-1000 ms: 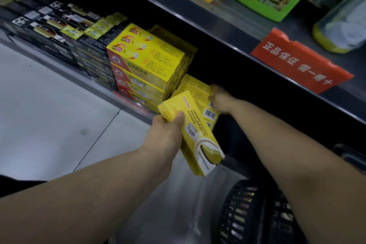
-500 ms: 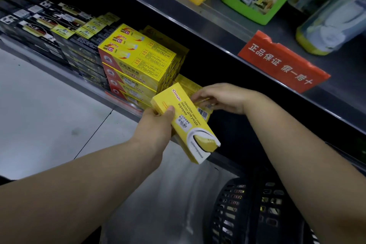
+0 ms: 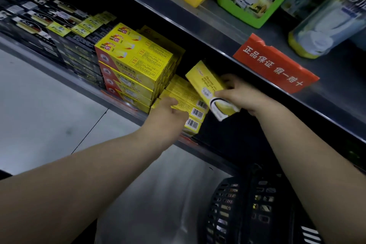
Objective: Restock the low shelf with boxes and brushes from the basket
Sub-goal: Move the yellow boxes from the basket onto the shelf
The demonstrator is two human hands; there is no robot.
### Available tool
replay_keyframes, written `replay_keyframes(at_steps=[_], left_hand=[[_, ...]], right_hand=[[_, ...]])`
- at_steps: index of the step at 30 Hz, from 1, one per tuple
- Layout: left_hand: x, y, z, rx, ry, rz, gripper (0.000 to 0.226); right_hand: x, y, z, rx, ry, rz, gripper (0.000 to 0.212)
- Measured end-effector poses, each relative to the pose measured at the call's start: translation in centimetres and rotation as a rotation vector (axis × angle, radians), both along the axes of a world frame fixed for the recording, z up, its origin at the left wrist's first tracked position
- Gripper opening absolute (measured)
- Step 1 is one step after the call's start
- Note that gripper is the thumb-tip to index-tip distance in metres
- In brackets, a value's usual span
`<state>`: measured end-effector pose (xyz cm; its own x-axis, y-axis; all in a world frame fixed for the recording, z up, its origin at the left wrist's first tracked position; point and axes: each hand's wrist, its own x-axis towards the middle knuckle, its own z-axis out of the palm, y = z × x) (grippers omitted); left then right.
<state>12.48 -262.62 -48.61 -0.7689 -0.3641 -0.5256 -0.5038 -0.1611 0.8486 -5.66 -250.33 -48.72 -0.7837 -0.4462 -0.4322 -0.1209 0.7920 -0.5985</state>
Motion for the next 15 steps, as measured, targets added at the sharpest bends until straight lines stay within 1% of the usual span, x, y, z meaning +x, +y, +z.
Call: replay_keyframes(at_steps=[1,3,6,8,10,11,13,15], left_hand=[[0.1,0.1,0.0,0.004,-0.003,-0.014,0.035],[0.3,0.1,0.1,-0.001,-0.009,-0.025,0.029],[0.2,-0.1,0.2,-0.008,-0.015,-0.036,0.02],[0.1,-0.3,0.1,-0.019,-0.006,-0.049,0.016],[-0.2,-0.4,0.0,-0.029,0.007,-0.074,0.013],[-0.3,-0.5,-0.1,-0.037,0.011,-0.085,0.012],[-0.4,-0.6,-0.2,-0.043,0.012,-0.095,0.011],[-0.3,-0.7,-0.3,-0.042,0.01,-0.097,0.01]], right_hand=[[-0.7,-0.4,-0.6,0.036,0.104,-0.008,0.058],[-2.0,-1.2,-2.0,0.055,0.239,-0.008,0.057],[-3.5,-2.6,-3.8,0.119,0.351,0.03,0.054],[-4.3,-3.5,-5.5,0.217,0.347,0.052,0.057],[-4.9,-4.2,-7.3,0.352,0.318,0.118,0.061],[-5.1,-4.5,-8.1,0.374,0.277,0.145,0.059],[-5.3,-4.9,-9.5,0.335,0.18,0.163,0.057],[-5.2,-5.0,-10.5,0.341,0.161,0.157,0.062]])
